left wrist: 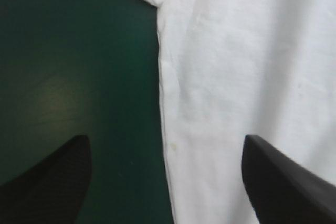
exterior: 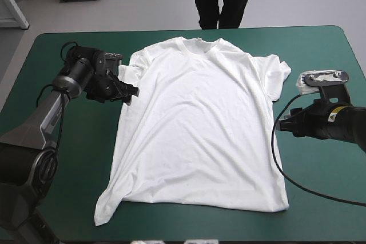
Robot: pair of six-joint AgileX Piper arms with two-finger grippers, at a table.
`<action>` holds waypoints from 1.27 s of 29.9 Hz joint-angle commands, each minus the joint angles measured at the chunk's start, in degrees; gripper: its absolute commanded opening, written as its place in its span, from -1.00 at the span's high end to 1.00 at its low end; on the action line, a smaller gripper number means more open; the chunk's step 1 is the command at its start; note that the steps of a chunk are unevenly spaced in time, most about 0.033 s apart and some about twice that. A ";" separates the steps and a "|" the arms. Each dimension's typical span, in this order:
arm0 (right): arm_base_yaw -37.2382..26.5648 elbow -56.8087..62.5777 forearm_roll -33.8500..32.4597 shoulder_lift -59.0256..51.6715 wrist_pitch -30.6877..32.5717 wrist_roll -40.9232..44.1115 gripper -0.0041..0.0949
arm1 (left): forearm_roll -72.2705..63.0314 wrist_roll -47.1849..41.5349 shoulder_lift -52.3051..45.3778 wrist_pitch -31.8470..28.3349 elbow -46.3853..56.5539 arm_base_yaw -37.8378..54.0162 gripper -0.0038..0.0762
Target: Fold the cloth
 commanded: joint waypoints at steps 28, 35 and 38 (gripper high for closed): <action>-0.28 -1.89 -1.33 5.05 -2.59 0.53 -0.08 | -3.45 0.05 8.98 -4.50 -2.24 0.04 0.93; -0.28 -9.72 1.15 17.69 -2.47 -0.94 -0.17 | -3.66 0.05 8.98 -3.94 -2.24 0.04 0.93; -0.28 -13.95 0.43 23.07 -1.96 0.05 -0.17 | -3.66 0.05 8.98 -3.38 -2.24 0.04 0.93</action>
